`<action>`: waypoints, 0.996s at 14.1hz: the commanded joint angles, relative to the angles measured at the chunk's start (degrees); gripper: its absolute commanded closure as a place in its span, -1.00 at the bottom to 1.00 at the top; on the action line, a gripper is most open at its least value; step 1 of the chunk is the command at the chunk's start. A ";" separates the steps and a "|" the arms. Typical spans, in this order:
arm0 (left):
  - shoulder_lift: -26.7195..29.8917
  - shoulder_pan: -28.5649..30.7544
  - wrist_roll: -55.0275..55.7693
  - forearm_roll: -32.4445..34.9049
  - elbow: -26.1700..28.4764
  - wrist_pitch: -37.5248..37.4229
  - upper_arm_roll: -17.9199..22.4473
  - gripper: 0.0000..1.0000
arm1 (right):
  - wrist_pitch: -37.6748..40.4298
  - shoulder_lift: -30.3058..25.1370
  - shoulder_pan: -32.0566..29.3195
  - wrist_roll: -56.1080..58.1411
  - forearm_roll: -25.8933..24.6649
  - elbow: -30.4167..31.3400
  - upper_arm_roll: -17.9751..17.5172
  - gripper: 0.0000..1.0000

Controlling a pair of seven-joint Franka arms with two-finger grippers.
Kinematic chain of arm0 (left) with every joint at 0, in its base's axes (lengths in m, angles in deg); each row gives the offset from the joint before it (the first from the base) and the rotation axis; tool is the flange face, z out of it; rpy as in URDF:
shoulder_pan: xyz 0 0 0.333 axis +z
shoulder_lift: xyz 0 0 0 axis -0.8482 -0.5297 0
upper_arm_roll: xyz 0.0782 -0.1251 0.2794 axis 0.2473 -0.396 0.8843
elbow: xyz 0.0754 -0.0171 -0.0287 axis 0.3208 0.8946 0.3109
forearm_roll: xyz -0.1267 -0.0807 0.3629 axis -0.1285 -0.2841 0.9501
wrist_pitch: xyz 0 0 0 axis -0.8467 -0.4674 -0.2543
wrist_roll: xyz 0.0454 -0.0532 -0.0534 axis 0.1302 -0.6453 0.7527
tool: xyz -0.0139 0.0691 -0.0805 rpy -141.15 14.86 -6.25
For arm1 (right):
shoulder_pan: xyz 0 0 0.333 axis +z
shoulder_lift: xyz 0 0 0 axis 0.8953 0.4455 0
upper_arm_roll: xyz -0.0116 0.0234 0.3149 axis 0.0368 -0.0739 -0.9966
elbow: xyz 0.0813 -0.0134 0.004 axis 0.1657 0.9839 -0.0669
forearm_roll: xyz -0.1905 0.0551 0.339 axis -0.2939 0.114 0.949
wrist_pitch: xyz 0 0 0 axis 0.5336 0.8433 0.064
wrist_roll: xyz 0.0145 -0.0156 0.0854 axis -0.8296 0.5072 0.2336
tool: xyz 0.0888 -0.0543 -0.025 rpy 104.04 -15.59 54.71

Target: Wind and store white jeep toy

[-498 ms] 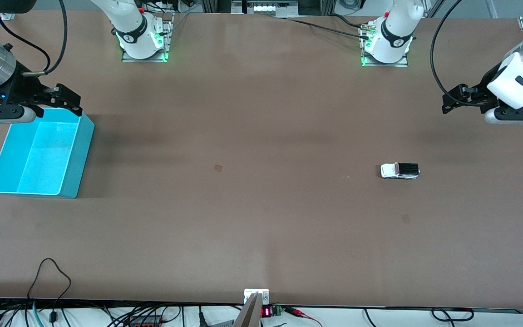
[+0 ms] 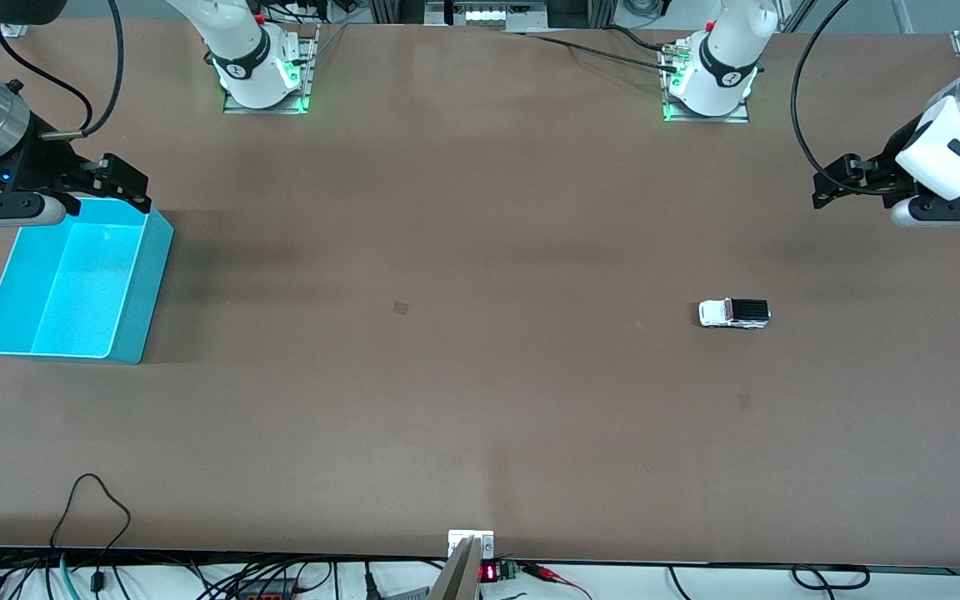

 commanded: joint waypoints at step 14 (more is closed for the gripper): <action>-1.54 0.13 -6.95 1.12 -1.95 -4.54 0.02 -1.00 | -0.55 -1.54 0.17 0.71 -0.49 1.47 0.02 -1.00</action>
